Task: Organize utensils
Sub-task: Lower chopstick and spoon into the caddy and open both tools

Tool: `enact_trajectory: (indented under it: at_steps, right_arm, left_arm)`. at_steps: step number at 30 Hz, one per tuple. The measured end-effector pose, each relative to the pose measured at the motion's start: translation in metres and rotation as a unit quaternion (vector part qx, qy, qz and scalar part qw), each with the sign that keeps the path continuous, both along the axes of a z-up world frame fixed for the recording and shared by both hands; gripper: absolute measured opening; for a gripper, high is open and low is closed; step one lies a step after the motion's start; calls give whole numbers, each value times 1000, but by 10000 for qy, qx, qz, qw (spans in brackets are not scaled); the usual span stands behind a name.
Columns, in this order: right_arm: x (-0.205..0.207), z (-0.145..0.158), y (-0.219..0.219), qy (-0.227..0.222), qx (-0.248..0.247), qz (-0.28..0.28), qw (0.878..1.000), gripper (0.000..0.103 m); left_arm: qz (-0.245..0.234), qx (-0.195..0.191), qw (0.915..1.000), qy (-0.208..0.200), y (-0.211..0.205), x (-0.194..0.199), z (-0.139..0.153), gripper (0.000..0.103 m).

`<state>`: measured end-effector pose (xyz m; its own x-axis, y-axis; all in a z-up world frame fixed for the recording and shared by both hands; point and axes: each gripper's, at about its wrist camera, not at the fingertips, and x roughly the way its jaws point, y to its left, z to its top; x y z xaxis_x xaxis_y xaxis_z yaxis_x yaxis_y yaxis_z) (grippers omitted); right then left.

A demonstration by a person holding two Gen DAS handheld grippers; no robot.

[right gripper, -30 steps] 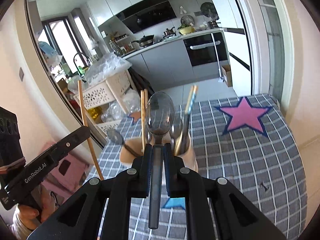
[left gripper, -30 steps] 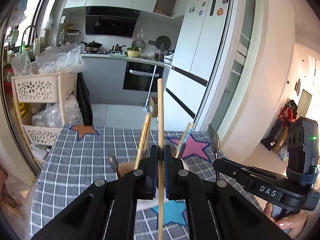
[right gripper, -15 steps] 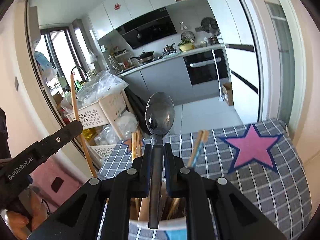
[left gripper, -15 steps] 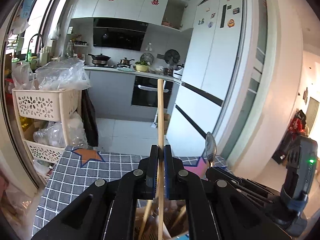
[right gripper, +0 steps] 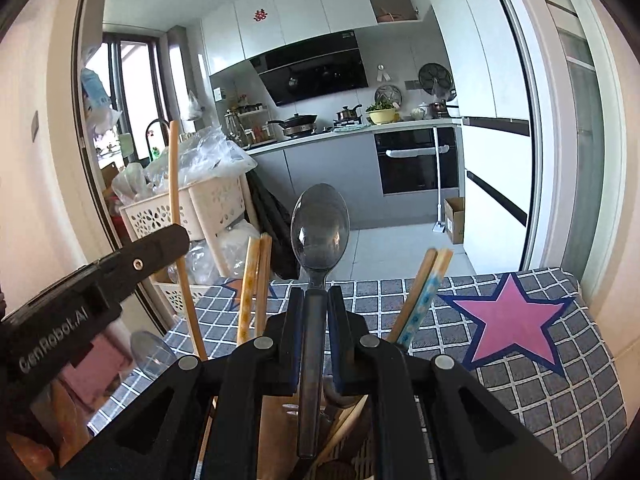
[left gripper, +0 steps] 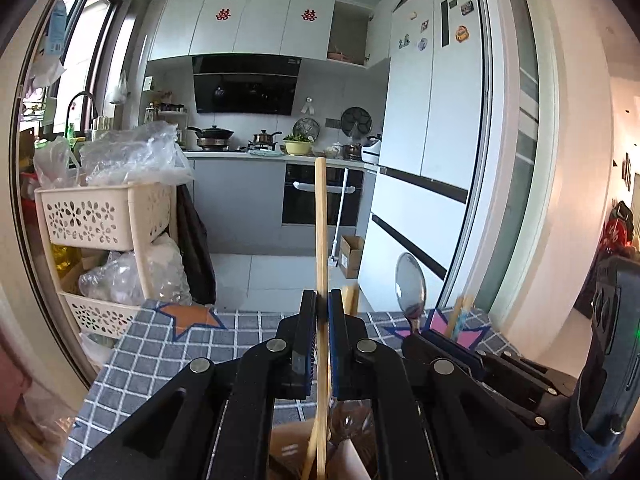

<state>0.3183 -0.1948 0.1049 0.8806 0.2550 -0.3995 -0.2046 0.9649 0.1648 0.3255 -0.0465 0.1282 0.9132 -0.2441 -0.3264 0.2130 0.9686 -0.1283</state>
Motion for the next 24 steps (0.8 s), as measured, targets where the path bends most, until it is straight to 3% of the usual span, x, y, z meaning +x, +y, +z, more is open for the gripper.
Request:
enact_trajectory:
  at_steps: [11, 24]
  right_arm:
    - [-14, -26, -5, 162, -68, 32, 9998, 12]
    - [-21, -38, -12, 549, -108, 108, 9984, 13]
  left_arm:
    - [58, 386, 9989, 271, -13, -10, -34, 38]
    - [69, 575, 9964, 620, -16, -10, -47, 38]
